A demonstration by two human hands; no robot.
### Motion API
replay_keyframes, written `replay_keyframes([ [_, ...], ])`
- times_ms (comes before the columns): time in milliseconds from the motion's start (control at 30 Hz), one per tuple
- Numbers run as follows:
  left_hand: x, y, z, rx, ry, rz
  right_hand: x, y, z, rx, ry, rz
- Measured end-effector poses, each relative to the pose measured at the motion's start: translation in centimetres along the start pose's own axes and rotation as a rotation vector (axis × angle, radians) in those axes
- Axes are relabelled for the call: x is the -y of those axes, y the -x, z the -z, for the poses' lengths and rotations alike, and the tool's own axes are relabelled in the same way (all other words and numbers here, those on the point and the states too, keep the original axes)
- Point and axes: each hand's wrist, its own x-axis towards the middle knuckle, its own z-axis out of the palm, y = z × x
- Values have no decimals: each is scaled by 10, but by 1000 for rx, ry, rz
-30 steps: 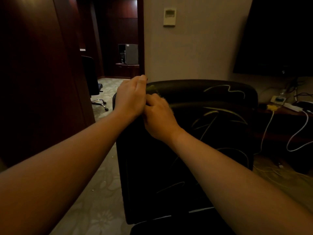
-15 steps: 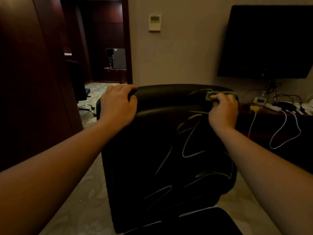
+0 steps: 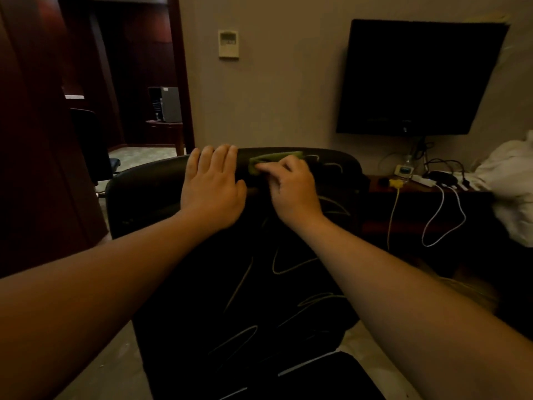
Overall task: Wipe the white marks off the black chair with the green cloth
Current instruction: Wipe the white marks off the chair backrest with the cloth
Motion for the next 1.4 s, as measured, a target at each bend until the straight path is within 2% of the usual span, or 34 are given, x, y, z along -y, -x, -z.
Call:
replay_keyframes([
  [100, -1, 4, -6, -56, -39, -19, -48, 1, 17, -133, 75, -309],
  [200, 0, 3, -7, -44, -73, -18, -86, 1, 31, -234, 114, -593],
  [333, -8, -8, 0, -18, 7, -5, -84, -2, 30, -298, 110, -737],
  [400, -10, -12, 0, -15, 19, 0, -69, 2, 21, -247, 114, -624],
  [533, -5, -7, -8, -53, -65, -36, -15, 47, -15, -29, -31, -198],
  [633, -1, -3, -11, -68, -108, -52, 16, 90, -32, 35, -58, 129],
  [667, -1, -3, -11, -79, -110, -54, 15, 96, -34, 46, -55, 175],
  [733, 0, -3, -13, -96, -116, -55, 6, 90, -33, 35, -36, 173],
  [800, 0, -4, -14, -92, -104, -66, -11, 78, -26, -6, 1, 67],
  [967, 0, -5, -11, -97, -63, -69, -61, 33, 9, -224, 136, -457],
  [1033, 0, -5, -11, -86, -50, -64, -58, 26, 11, -228, 157, -546],
  [1100, 1, -5, -10, -76, -29, -50, -39, 31, 1, -159, 158, -484],
  [1200, 2, -6, -9, -61, -8, -38, -2, 31, -24, -40, 66, -246],
  [1300, 3, -7, -9, -53, -6, -17, 30, 22, -34, -51, -38, -93],
  [1400, 5, -5, -10, -66, -45, -25, 28, 23, -25, 42, 11, 55],
])
